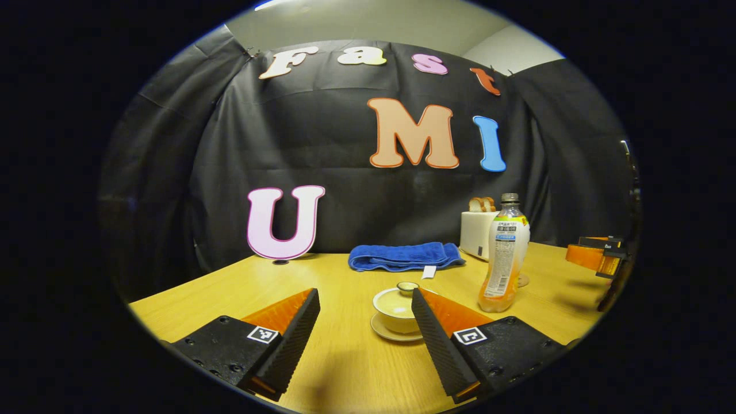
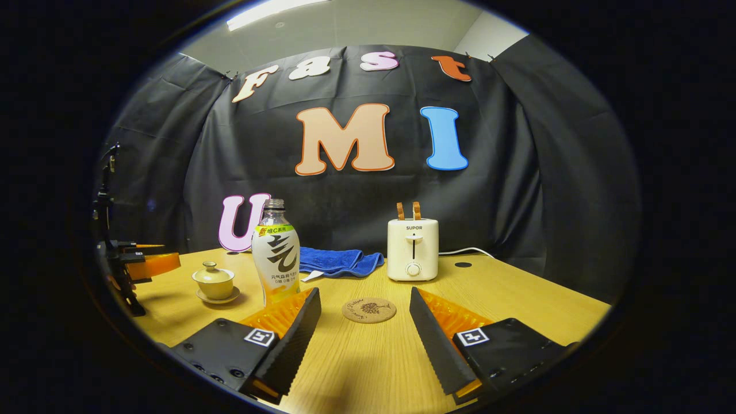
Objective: Open the teacup lid with one hand, grasp the water bottle and pour water into the teacup with the other hand; after pouring, place the water bottle on the coaster and then close the teacup lid.
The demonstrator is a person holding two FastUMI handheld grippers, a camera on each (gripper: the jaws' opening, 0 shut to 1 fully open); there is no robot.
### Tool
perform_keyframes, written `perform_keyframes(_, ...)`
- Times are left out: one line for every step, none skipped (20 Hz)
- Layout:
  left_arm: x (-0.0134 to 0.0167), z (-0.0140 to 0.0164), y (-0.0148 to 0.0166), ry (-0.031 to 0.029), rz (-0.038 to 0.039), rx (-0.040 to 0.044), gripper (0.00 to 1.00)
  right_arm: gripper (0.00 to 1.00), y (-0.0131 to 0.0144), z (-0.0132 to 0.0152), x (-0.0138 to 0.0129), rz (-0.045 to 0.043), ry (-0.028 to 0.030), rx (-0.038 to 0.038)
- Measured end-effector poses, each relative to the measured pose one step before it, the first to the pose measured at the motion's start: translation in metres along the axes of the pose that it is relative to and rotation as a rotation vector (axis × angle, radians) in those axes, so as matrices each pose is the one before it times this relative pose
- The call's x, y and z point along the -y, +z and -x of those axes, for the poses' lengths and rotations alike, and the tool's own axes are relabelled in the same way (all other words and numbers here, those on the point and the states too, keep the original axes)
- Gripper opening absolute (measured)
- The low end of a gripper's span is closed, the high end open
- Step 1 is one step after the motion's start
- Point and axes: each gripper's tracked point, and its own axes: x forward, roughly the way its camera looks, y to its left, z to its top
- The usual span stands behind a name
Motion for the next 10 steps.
perform_keyframes(0.00249,-0.00401,-0.0001,-0.01753,-0.00006,-0.00065,0.92,0.98,0.00005,0.00036,0.00056,0.00013,0.00007,0.00025)
perform_keyframes(0.00335,-0.00324,0.00023,-0.01699,0.00078,0.00058,0.94,0.96,-0.00007,-0.0003,-0.0001,-0.00007,-0.00006,-0.00011)
perform_keyframes(0.00286,-0.00259,-0.00046,-0.01426,0.00013,-0.00104,0.94,0.96,-0.00061,-0.00019,-0.00059,0.0001,0.00011,0.00004)
perform_keyframes(0.00281,-0.00396,-0.00016,-0.01254,0.0003,0.00017,0.94,0.96,0.00067,-0.00024,0.00018,-0.00018,0.00003,-0.00006)
perform_keyframes(0.00185,-0.00415,-0.00046,-0.01111,0.00006,0.00063,0.94,0.96,-0.00073,-0.00004,-0.00016,0.00016,0.00004,0.00023)
perform_keyframes(0.00243,-0.00522,-0.00134,-0.01273,-0.00036,-0.00624,0.94,0.96,0.00066,0.00042,0.0004,-0.00014,-0.00005,0.00002)
perform_keyframes(0.00251,-0.00308,-0.00201,-0.01318,0.00077,-0.00441,0.94,0.98,-0.00051,-0.00042,-0.00026,0.00016,0.00003,-0.00001)
perform_keyframes(0.00168,-0.00373,-0.00142,-0.01154,0.00002,-0.00698,0.94,0.96,0.00016,-0.00013,0.00005,-0.00004,-0.00006,0.00006)
perform_keyframes(0.00167,-0.00474,-0.00068,-0.00999,-0.00206,-0.00699,0.94,0.96,-0.00011,0.00071,0.00014,0.00007,-0.00011,0.00022)
perform_keyframes(0.00147,-0.00393,-0.00166,-0.00965,-0.00123,-0.00765,0.94,0.96,0.00037,-0.00022,0.00012,-0.00004,-0.00001,0.00006)
